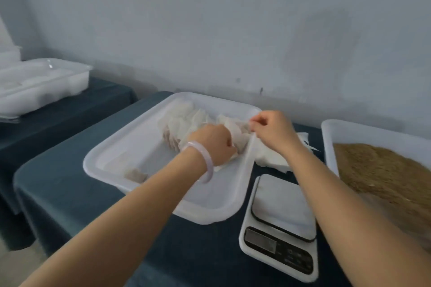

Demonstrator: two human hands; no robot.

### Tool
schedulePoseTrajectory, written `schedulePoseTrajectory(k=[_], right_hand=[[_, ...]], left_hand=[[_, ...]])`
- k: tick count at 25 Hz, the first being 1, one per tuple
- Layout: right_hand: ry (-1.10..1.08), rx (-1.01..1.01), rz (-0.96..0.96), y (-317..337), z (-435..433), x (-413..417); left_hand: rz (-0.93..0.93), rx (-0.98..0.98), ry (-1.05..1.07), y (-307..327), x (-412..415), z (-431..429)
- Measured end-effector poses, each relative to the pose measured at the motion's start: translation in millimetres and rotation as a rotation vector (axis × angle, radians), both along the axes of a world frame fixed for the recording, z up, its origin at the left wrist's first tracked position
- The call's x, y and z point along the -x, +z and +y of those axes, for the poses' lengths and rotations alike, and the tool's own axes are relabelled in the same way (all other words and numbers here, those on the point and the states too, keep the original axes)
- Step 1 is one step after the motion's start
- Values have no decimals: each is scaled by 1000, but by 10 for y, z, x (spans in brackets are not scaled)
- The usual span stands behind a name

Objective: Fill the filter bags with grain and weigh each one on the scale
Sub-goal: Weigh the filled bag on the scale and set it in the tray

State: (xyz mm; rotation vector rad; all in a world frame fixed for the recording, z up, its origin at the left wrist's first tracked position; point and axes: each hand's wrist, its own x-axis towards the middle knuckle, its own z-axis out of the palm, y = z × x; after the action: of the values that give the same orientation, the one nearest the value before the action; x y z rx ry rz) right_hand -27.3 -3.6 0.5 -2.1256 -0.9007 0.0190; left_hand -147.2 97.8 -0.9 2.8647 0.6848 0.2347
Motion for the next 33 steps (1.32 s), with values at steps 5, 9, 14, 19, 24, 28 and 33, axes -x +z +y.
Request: schedulePoseTrajectory(k=[5, 9, 14, 19, 24, 28, 33], right_hand=[[-79, 1044, -90, -292, -364, -559], [-61, 1009, -10, -536, -271, -644], [-91, 990, -154, -548, -275, -693], [-113, 876, 40, -183, -441, -684], [-192, 387, 32, 20, -959, -508], [-199, 89, 141, 34, -1296, -341], [-158, -59, 352, -193, -1488, -180]], left_hand=[[-66, 241, -176, -5, -504, -508], [-96, 253, -150, -211, -571, -597], [-145, 306, -154, -308, -593, -551], [-147, 389, -148, -349, -647, -534], [-159, 410, -164, -349, -655, -556], [-238, 296, -48, -376, -663, -529], [-144, 228, -25, -370, -692, -527]])
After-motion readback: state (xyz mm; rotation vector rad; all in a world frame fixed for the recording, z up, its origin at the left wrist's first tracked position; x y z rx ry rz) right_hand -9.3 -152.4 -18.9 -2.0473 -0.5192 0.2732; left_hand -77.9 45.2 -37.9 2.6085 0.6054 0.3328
